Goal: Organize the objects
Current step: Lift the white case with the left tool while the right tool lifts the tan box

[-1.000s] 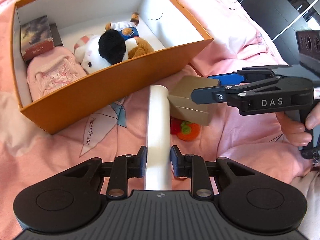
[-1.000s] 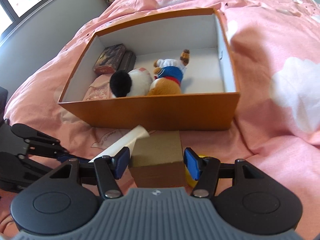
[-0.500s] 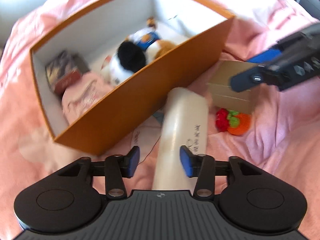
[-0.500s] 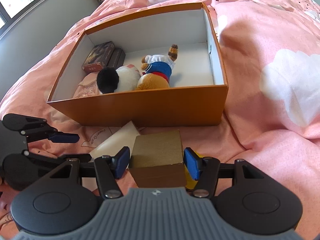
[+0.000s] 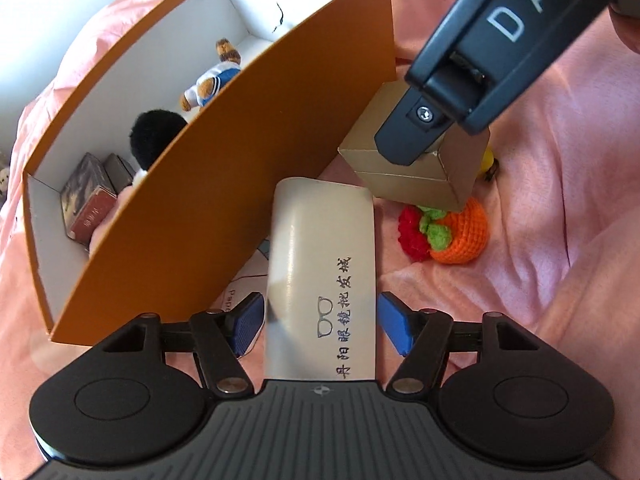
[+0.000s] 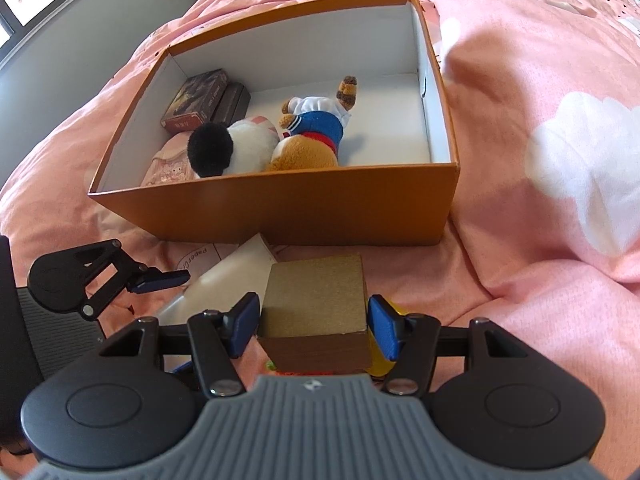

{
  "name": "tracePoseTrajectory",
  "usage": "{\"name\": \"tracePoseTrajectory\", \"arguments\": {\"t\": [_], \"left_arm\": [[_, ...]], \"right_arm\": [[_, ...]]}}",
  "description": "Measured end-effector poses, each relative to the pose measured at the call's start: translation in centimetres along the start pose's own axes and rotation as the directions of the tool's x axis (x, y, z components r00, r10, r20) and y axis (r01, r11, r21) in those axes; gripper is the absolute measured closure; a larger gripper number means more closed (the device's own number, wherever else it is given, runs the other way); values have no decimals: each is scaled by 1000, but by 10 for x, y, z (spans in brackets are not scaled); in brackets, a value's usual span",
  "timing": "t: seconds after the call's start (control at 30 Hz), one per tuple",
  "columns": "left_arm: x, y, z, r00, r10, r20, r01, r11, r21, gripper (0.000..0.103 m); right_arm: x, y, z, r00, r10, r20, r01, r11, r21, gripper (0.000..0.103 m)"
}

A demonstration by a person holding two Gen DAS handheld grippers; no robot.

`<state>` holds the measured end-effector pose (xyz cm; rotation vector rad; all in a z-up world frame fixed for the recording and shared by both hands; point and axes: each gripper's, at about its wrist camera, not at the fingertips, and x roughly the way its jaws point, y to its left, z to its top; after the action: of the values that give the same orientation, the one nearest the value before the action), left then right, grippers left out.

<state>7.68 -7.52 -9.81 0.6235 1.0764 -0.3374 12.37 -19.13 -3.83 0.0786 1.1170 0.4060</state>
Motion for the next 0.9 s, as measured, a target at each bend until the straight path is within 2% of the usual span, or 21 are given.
{"name": "tracePoseTrajectory", "arguments": {"t": [0.3,0.57,0.73,0.9], "left_arm": [[11,9,0,1000,-13,-13,13,999,-36,33],[3,35,-6,996,-88,3,87,984,-158,34],[-8,47,-10,995,-101,25,104,975,-198,34],[-33,56,-13,990,-115,76,128,971,-202,34]], "right_arm": [[8,5,8,999,-9,-40,7,999,-53,41],[17,7,3,997,-25,-77,19,996,-84,37],[18,0,0,998,-16,-65,14,999,-40,39],[-7,2,1,1000,-4,2,4,999,-48,39]]}}
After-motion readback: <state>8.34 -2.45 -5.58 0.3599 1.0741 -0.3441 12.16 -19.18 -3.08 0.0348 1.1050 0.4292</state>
